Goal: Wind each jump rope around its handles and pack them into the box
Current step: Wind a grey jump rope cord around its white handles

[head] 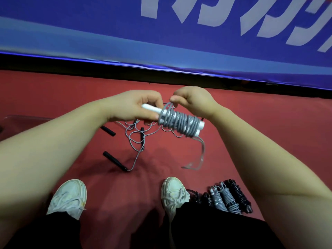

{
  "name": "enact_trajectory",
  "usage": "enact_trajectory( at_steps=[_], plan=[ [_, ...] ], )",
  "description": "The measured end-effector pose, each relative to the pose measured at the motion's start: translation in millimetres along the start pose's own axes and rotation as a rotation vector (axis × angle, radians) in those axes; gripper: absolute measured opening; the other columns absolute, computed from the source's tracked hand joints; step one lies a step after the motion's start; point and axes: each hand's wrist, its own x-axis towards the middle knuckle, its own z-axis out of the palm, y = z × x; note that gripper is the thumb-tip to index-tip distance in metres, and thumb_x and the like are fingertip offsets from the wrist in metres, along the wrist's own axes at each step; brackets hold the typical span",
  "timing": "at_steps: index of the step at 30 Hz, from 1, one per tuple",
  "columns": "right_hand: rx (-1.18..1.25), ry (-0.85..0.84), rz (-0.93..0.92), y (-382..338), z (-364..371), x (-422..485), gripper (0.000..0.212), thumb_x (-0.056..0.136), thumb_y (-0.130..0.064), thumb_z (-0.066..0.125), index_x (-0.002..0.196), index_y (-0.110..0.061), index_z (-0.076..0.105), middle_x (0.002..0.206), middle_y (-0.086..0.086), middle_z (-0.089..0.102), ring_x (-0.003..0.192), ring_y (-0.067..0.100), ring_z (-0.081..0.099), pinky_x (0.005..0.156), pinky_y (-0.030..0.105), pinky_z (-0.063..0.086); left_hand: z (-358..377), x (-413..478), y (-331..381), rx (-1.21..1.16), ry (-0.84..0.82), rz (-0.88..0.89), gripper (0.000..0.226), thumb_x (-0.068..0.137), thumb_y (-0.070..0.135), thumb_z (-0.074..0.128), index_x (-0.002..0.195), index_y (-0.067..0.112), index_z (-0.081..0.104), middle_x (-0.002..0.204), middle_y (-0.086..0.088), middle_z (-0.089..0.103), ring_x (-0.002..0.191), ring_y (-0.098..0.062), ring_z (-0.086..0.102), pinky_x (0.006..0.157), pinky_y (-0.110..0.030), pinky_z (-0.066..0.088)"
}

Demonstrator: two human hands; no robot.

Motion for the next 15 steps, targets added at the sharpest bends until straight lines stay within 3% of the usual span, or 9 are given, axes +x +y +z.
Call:
enact_trajectory(
  at_steps=[2,4,6,9,11,15],
  plan=[
    [0.301,0.004,0.138,2,1,-2,0.029,0.094,-0.020,0.054,0.066,-0.022,0.049,0.069,-0.006,0.047,0.071,0.011,0.047,0.066,0.027,0.037,-6,0,9,-0.120,0.118,0.020,0.017,0.073,0.011,0.066,0.084,0.015,0.054,0.059,0.009,0.061,0.052,-0.003,0.053,0.050,-0.014,0.040],
    [0.354,0.040,0.119,5,-1,-5,0.027,0.080,-0.016,0.057,0.062,-0.028,0.041,0.065,-0.011,0.045,0.062,0.002,0.043,0.060,0.024,0.035,-12,1,14,-0.160,0.217,0.017,0.020,0.079,0.002,0.069,0.083,0.013,0.053,0.056,0.009,0.060,0.049,-0.002,0.051,0.048,-0.012,0.038],
    [0.255,0.085,0.100,7,-7,-5,0.020,0.070,-0.036,0.052,0.059,-0.020,0.047,0.057,-0.009,0.046,0.057,0.006,0.040,0.057,0.028,0.031,-14,2,14,-0.139,0.242,-0.003,0.016,0.087,-0.001,0.060,0.083,0.013,0.053,0.057,0.010,0.060,0.049,-0.003,0.050,0.048,-0.013,0.038],
    [-0.022,0.213,0.026,17,-16,-5,0.062,0.077,-0.063,0.032,0.078,-0.008,0.062,0.071,0.004,0.058,0.069,0.022,0.051,0.061,0.033,0.037,-12,0,10,-0.084,0.166,-0.030,0.017,0.088,-0.003,0.058,0.084,0.013,0.056,0.059,0.011,0.061,0.050,-0.002,0.049,0.048,-0.013,0.038],
    [-0.103,0.274,-0.055,19,-17,-8,0.063,0.083,-0.061,0.031,0.083,-0.006,0.063,0.075,0.007,0.060,0.072,0.025,0.054,0.061,0.033,0.038,-11,-1,11,-0.138,0.100,-0.013,0.015,0.087,-0.003,0.059,0.085,0.011,0.056,0.061,0.009,0.060,0.050,-0.003,0.049,0.048,-0.013,0.038],
    [-0.255,0.467,-0.134,19,-16,-11,0.035,0.085,-0.039,0.048,0.082,-0.008,0.065,0.074,0.009,0.066,0.067,0.029,0.062,0.057,0.030,0.041,-12,-1,18,-0.321,0.121,0.053,0.015,0.074,0.012,0.063,0.085,0.008,0.053,0.059,0.005,0.059,0.048,-0.007,0.048,0.047,-0.015,0.035]
  ],
)
